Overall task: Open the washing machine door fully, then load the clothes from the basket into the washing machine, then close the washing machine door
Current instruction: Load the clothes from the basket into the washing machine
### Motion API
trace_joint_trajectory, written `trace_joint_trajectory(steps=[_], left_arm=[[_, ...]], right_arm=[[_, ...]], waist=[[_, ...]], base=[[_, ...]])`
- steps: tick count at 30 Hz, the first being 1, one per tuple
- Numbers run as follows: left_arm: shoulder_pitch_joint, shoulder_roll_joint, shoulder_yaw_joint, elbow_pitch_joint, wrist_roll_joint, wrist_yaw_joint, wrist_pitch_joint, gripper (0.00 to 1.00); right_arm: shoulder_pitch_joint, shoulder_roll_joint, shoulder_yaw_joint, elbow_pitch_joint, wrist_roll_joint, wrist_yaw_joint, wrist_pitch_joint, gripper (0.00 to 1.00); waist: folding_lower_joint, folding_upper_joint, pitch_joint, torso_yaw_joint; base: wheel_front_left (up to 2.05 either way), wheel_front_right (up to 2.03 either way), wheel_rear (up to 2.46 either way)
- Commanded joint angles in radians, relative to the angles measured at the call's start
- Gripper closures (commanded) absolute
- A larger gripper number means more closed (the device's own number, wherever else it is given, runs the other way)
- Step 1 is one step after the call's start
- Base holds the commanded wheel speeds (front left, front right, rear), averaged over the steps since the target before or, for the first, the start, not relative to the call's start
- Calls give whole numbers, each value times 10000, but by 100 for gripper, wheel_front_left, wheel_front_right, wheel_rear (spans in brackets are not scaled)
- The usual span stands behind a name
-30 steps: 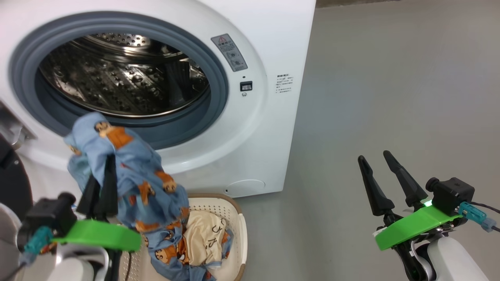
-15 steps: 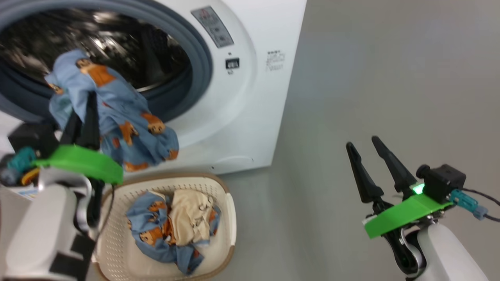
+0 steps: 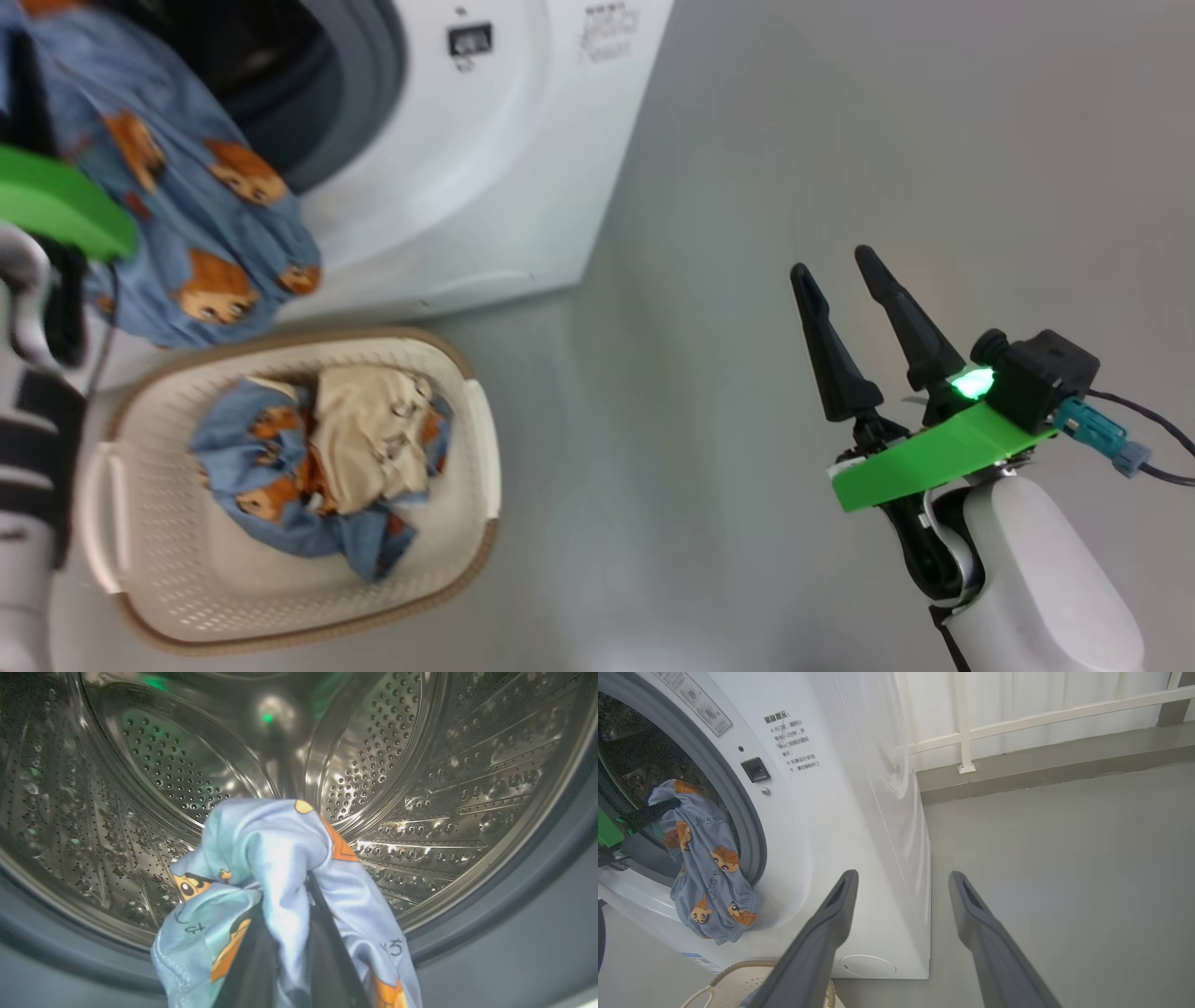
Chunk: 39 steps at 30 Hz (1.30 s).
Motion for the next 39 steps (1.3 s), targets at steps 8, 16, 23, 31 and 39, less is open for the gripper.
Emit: trace_joint_trajectory(steps=[8, 16, 23, 31, 39], left_arm=[[-1952, 884, 140, 553, 768, -80, -61, 100], [-2907, 1139, 443, -65, 1336, 272, -62, 100], [-2842, 1025, 892, -527, 1764, 519, -62, 63], [-2795, 845, 975, 267, 1816, 285, -62, 0], [-2370, 701, 1030, 384, 1813, 80, -62, 0]], right_arm=[[-355, 326, 276, -419, -249, 16, -48, 0], [-426, 455, 257, -483, -288, 16, -48, 0], [-499, 545, 243, -480, -356, 16, -48, 0], [-722, 598, 228, -435, -389, 16, -48, 0], [-742, 591, 196, -394, -394, 16, -48, 0]], waist=[[0, -1, 1880, -1166], [0, -1, 2297, -1417], [0, -1, 2474, -1410], [0, -1, 2457, -1168], [0, -1, 2165, -825]], base=[[0, 0, 0], [0, 0, 0], [0, 0, 0], [0, 0, 0], [0, 0, 0]])
